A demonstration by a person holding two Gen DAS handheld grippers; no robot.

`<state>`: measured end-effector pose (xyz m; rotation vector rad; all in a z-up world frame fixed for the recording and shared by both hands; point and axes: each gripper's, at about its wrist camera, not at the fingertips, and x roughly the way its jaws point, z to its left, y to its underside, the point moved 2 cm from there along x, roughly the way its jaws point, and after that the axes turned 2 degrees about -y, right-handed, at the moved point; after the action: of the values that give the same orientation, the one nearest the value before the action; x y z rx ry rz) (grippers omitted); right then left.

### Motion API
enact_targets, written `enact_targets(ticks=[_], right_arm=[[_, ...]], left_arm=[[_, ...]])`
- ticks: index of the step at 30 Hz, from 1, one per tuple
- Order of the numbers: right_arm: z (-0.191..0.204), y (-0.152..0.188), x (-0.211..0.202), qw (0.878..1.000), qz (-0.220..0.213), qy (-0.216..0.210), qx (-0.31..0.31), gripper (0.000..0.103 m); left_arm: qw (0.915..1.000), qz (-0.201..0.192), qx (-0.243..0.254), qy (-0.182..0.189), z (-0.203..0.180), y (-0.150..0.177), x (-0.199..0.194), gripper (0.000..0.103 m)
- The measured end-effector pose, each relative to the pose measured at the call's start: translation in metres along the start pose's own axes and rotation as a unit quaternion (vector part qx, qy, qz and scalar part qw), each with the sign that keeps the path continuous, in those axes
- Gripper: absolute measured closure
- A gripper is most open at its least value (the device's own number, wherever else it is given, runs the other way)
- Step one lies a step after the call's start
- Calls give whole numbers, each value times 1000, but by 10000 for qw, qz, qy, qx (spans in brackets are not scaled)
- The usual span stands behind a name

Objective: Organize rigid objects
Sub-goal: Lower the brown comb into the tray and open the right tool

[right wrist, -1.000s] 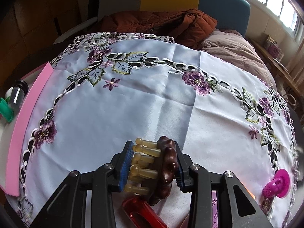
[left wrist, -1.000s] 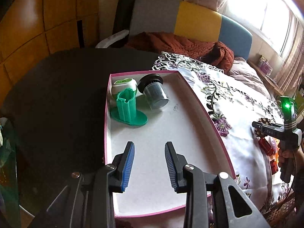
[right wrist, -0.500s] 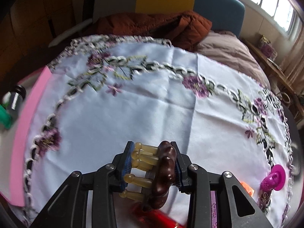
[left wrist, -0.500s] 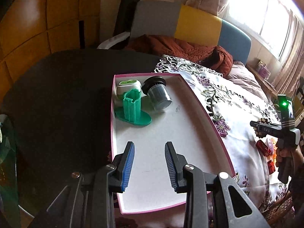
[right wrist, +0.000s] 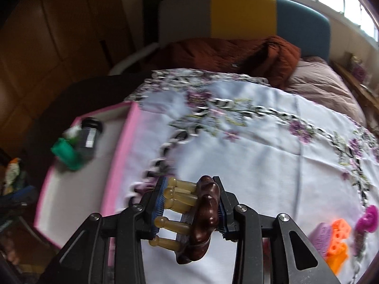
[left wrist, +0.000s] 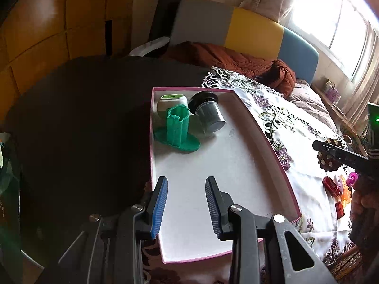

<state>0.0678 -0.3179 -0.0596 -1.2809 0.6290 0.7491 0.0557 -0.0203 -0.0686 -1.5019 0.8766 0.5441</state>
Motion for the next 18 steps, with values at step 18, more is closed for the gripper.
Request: enact_targets(ticks=[18], right_arm=[[126, -33, 62, 9929, 442, -947, -575, 66]], left_arm=[[9995, 24, -299, -46, 24, 0, 5, 70]])
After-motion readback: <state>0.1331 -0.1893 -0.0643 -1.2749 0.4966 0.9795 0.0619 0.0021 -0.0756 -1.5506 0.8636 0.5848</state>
